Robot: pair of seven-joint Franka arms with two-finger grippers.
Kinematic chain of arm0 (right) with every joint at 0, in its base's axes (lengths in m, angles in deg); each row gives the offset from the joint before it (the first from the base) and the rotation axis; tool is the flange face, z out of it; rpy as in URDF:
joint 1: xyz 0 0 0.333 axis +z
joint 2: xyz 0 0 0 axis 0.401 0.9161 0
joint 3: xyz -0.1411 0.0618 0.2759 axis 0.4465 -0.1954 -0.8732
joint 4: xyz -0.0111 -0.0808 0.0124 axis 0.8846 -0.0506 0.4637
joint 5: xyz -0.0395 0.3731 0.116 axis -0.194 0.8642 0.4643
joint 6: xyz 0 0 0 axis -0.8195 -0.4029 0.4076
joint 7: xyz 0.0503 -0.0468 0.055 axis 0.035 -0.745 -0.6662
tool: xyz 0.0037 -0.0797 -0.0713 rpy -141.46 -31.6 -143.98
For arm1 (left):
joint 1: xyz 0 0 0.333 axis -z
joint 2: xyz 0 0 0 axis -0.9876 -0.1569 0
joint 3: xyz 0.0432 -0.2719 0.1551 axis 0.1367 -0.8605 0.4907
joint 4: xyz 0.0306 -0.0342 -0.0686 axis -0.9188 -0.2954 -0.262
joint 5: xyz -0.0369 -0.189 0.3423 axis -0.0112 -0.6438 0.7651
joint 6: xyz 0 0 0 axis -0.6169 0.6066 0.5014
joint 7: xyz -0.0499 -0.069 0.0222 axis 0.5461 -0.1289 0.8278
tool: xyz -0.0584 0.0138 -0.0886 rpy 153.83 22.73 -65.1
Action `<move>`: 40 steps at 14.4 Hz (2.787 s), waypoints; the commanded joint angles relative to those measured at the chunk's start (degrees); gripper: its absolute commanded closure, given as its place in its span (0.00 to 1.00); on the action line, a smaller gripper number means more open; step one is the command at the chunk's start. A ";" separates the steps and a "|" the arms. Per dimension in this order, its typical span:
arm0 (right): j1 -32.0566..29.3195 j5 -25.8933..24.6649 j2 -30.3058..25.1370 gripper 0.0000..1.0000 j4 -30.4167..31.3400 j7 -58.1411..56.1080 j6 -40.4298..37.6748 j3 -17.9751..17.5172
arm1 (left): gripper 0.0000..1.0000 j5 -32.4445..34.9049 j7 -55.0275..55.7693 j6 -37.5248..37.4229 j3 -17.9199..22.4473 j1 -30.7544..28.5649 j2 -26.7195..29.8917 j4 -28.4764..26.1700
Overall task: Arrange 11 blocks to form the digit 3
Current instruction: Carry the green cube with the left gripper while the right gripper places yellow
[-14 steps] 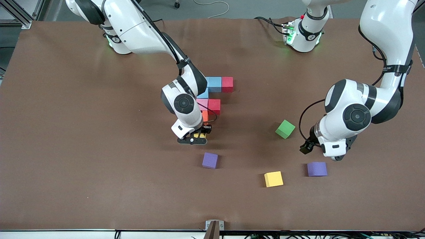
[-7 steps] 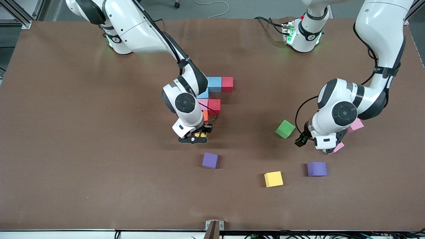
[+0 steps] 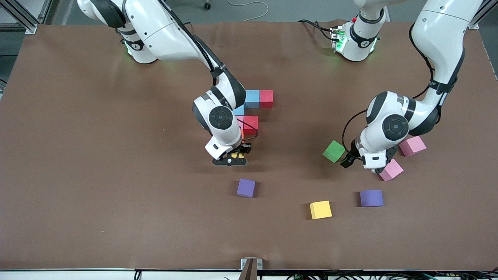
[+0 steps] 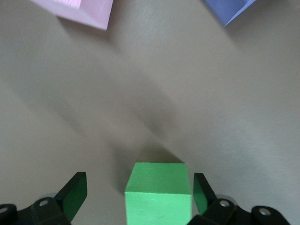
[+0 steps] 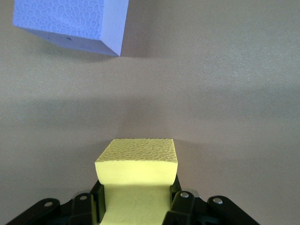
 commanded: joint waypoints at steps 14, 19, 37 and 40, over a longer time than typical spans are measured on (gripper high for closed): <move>0.48 -0.49 -1.93 0.98 3.94 -2.58 -0.02 0.32 | 0.00 -1.11 0.68 5.61 -0.99 -0.34 1.77 -2.01; 0.48 -0.49 -1.85 0.91 3.94 -2.59 -0.02 0.32 | 0.00 -1.03 0.68 8.07 -0.99 -0.08 -0.25 -2.71; -5.13 -0.41 -7.90 0.00 0.24 -3.56 -7.14 0.32 | 0.68 -0.94 39.94 8.61 -10.04 3.96 0.01 -2.62; -8.30 -0.67 -10.63 0.00 0.51 -3.29 -10.73 0.49 | 0.68 -0.94 51.26 8.61 -11.80 5.97 -0.43 -2.54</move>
